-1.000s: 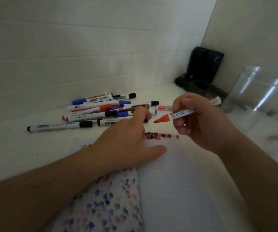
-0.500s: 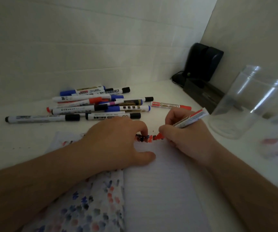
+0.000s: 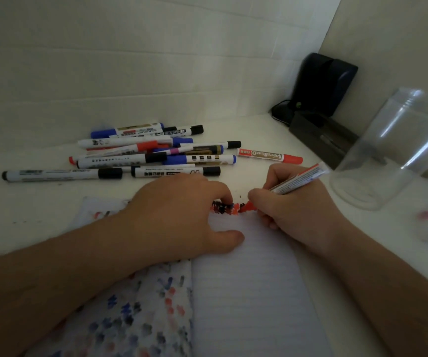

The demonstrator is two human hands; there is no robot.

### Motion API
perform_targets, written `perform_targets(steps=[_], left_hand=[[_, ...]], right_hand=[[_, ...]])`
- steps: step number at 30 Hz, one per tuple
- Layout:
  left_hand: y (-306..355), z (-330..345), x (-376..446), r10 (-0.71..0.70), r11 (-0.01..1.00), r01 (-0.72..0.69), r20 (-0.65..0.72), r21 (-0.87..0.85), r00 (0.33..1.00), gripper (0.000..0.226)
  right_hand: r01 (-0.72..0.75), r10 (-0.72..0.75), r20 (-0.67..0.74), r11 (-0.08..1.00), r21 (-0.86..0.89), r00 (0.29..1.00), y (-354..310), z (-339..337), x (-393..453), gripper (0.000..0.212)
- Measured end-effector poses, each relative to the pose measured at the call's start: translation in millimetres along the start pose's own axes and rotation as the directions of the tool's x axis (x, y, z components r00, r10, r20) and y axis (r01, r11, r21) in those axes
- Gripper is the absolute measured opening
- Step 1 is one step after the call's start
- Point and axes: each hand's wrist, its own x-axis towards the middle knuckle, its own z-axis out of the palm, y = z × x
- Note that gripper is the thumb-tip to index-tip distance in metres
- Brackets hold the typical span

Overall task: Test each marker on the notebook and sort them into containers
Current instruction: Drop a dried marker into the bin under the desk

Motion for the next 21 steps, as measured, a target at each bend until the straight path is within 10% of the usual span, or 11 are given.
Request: perform_targets(steps=[21], left_hand=[[0.3,0.7,-0.5,-0.006,1.0,0.006,0.008,0.009,1.0,0.072]], right_hand=[[-0.027,0.029,-0.038,0.997,0.068,0.999,3.1,-0.5,-0.3,0.027]])
